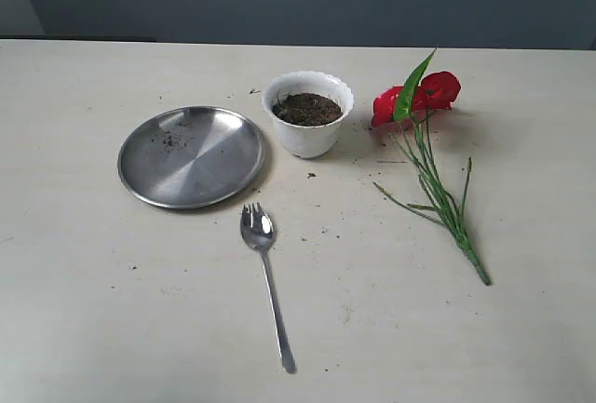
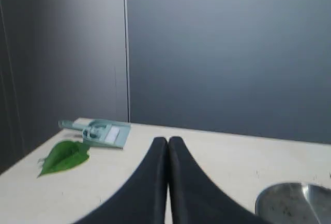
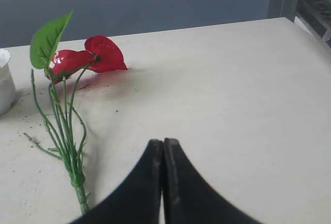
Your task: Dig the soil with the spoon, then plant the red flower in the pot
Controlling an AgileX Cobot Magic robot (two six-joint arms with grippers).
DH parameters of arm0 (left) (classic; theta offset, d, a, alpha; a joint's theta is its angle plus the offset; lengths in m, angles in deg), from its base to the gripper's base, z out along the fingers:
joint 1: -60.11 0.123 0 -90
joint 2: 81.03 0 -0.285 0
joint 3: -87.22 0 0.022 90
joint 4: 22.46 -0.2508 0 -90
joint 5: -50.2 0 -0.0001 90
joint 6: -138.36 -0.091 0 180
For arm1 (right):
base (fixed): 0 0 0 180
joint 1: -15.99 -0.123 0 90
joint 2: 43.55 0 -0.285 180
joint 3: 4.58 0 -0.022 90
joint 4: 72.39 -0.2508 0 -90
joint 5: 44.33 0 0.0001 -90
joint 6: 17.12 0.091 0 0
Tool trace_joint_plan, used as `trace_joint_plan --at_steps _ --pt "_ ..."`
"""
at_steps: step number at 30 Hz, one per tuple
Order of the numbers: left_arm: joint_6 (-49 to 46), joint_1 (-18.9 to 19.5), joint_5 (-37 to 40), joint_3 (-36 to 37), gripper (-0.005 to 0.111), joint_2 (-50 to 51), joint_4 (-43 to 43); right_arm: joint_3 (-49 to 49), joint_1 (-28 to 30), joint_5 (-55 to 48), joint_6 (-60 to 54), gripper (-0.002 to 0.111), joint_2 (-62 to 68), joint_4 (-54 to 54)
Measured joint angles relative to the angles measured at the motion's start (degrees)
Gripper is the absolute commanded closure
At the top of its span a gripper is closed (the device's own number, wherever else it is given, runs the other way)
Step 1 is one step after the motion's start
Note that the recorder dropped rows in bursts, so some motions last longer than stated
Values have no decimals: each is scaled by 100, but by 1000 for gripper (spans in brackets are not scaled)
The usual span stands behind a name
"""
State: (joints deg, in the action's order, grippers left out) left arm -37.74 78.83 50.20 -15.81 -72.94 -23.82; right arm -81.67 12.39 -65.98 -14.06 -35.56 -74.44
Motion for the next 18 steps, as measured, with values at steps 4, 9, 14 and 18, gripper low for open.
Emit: trace_joint_plan --at_steps 4,9,14,18 --pt "0 0 -558 0 106 0 -11 0 0 0 0 108 0 0" --pt "0 0 -608 0 106 0 -51 0 0 0 0 108 0 0" --pt "0 0 -608 0 106 0 -576 0 0 0 0 108 0 0" --pt "0 0 -608 0 106 0 -743 0 0 0 0 108 0 0"
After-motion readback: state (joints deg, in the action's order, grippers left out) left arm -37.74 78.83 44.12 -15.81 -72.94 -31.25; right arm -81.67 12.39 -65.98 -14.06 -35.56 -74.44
